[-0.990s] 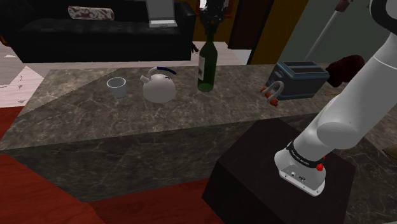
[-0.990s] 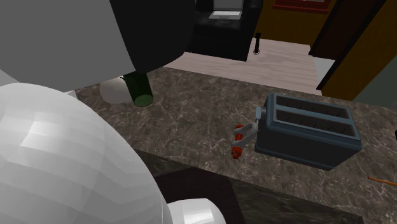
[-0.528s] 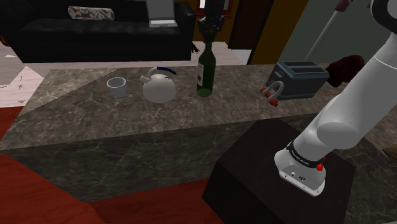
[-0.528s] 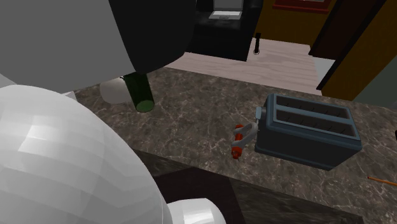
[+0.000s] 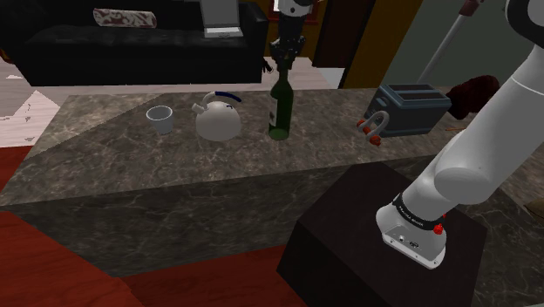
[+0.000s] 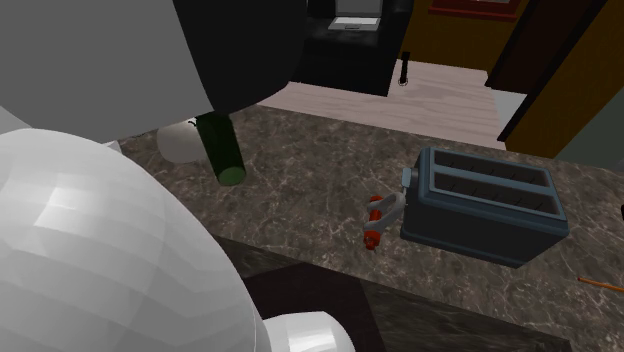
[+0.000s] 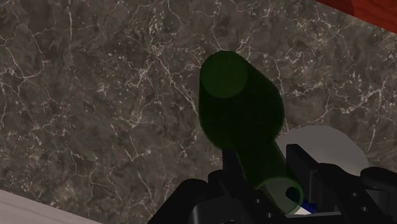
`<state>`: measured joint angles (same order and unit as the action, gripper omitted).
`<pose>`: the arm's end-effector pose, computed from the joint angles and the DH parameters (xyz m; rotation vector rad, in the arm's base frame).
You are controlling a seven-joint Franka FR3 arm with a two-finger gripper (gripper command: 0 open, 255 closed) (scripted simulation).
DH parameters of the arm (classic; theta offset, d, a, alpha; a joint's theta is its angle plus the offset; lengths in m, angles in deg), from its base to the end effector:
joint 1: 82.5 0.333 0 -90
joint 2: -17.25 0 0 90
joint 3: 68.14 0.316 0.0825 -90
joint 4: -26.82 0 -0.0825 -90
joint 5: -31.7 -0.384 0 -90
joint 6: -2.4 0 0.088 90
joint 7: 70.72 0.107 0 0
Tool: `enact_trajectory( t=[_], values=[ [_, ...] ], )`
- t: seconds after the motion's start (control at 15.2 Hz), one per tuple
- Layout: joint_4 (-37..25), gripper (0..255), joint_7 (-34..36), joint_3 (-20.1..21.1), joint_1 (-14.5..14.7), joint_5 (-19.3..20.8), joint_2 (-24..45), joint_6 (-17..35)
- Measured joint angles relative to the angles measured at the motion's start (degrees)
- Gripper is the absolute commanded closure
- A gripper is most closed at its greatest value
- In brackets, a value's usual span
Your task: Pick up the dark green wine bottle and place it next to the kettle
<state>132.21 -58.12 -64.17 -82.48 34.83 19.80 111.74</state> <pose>0.5767 0.0357 0.5006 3.0897 -0.2056 0.0485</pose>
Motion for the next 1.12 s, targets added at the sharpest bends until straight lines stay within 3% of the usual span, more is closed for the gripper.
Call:
enact_trajectory(
  t=[0.33,0.73,0.79,1.12],
  values=[
    [3.1,255,0.2,0.0,0.0,0.1,0.4,3.5],
    [3.6,255,0.2,0.0,0.0,0.1,0.6,4.2],
    [3.6,0,0.2,0.0,0.0,0.1,0.6,4.2],
    [3.5,0,0.2,0.0,0.0,0.1,0.6,4.2]
  ],
)
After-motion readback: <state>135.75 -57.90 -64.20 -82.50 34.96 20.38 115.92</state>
